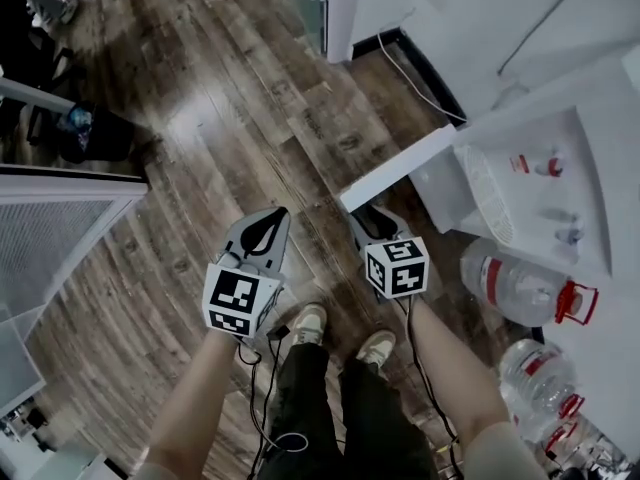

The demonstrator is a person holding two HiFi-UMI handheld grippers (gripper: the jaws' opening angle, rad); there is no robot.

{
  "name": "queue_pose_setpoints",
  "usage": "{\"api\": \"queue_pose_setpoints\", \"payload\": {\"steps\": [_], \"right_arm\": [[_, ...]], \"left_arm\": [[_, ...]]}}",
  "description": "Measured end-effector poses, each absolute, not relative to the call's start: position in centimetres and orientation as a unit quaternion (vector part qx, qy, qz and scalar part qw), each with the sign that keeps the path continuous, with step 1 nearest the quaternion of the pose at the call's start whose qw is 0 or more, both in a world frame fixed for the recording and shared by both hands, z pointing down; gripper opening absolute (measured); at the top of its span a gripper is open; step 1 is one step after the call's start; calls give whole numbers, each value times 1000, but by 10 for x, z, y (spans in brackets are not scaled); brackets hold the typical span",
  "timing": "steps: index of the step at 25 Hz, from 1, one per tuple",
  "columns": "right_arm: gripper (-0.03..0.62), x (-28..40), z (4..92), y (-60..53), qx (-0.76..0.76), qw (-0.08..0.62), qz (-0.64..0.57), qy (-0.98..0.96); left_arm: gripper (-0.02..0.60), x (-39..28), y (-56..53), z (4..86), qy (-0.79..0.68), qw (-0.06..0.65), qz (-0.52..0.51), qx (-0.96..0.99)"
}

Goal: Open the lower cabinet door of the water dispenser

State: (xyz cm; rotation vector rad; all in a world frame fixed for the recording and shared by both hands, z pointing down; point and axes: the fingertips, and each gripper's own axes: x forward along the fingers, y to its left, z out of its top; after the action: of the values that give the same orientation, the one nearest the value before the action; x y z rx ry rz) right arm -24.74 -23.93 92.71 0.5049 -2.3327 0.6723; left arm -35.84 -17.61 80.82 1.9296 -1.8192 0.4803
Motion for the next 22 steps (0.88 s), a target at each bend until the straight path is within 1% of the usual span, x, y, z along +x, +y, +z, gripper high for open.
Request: {"api": "queue_pose_setpoints", "payload": {"steps": [1,2,8,15,22], "right_arm": [[136,-241,921,-239,198,324,258,-888],[124,-235,913,-239,204,323,259,-887],[76,-204,842,-239,216,327,218,-894],[15,-155,753,-246,273,299,225,-886],[6,-107,654,-242,302,266,239,-884]], "left_arm": [[6,-356,-177,804,-655,223,175,700],[6,-353,-177,800,-652,224,179,702],[6,-337,-179,762,-639,231,188,709],[6,-314,-175,693,-623,223,198,723],[6,-285,-169,619,-607,211,203,739]]}}
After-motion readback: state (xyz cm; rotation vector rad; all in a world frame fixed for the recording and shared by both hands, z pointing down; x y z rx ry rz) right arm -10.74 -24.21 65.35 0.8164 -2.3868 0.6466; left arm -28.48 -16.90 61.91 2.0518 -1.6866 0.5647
